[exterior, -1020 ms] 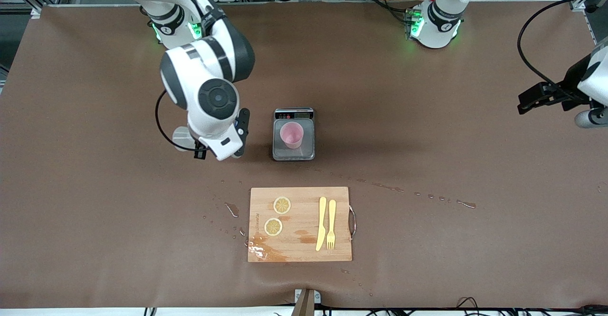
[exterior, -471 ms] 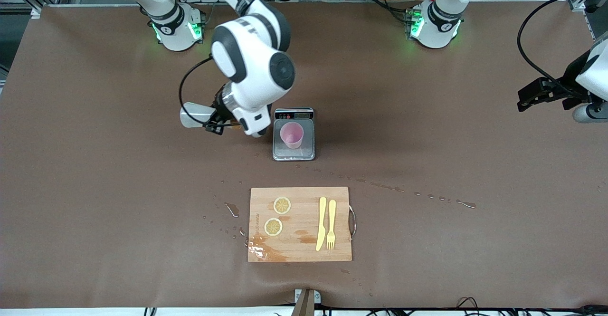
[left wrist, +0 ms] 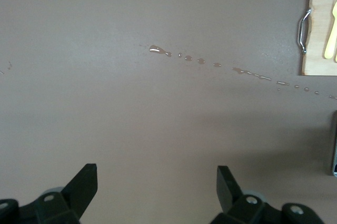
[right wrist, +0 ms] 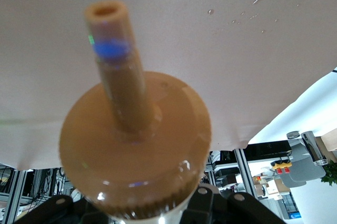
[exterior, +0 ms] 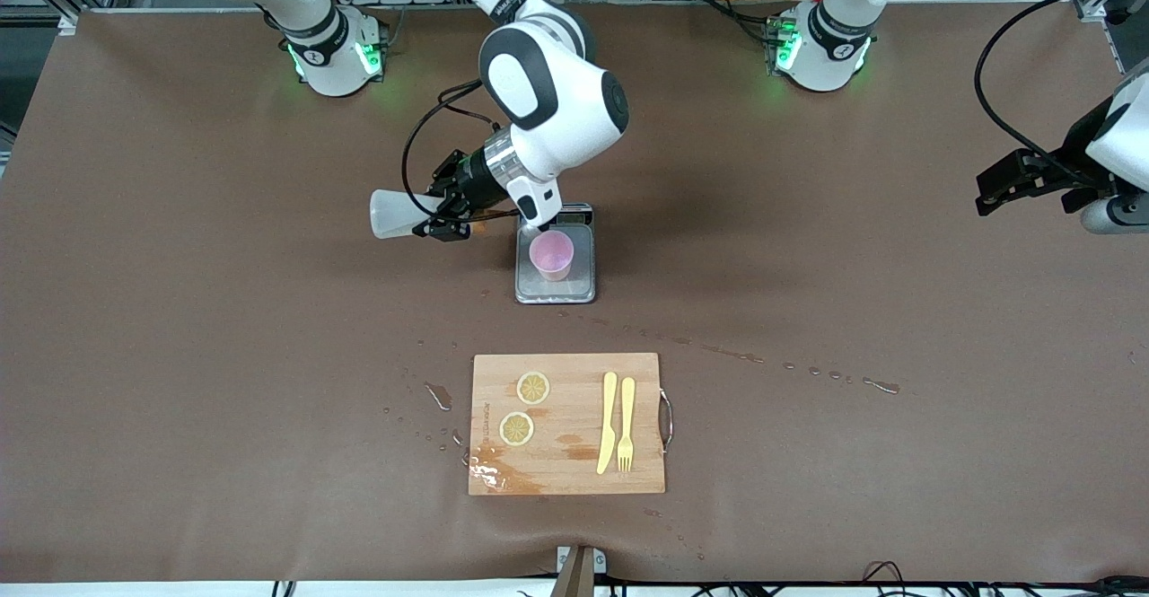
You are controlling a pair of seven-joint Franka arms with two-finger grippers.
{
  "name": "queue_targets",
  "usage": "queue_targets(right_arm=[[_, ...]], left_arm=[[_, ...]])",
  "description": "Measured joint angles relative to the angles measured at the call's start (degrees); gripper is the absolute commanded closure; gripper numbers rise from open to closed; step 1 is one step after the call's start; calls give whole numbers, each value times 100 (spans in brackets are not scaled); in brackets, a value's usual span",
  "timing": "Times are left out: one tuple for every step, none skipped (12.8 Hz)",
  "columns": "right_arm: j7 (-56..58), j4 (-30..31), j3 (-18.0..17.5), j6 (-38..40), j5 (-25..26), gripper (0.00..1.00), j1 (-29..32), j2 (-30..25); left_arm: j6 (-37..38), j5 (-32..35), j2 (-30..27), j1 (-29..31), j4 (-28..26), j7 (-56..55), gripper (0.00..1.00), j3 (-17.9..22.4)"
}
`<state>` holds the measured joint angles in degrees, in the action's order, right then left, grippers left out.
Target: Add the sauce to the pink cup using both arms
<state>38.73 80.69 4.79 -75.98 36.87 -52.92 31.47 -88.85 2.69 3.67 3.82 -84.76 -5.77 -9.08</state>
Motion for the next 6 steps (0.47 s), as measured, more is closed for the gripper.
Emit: queue_targets(right_arm=[[5,0,-2,0,71,100,-28,17],[5,0,-3,1,161,100,-91,50],[5,0,-3,6,206,100,-157,83],[4,0,-2,20,230,100,-198,102],[4,-1,9,50,235,100,-200,103],[4,-8,51,68,226,100,-180,103]], left_arm=[[0,0,-18,0,-6,-41,0,-4],[0,0,-49,-2,-24,-84,0,-11],[0,0,-77,-3,-47,-103,0,-17],[0,0,-99,-3,-65,-105,0,-19],[0,0,-124,-3,-81,-105,0,-19],[6,0,-151,-3,-97,-105,0,-20]])
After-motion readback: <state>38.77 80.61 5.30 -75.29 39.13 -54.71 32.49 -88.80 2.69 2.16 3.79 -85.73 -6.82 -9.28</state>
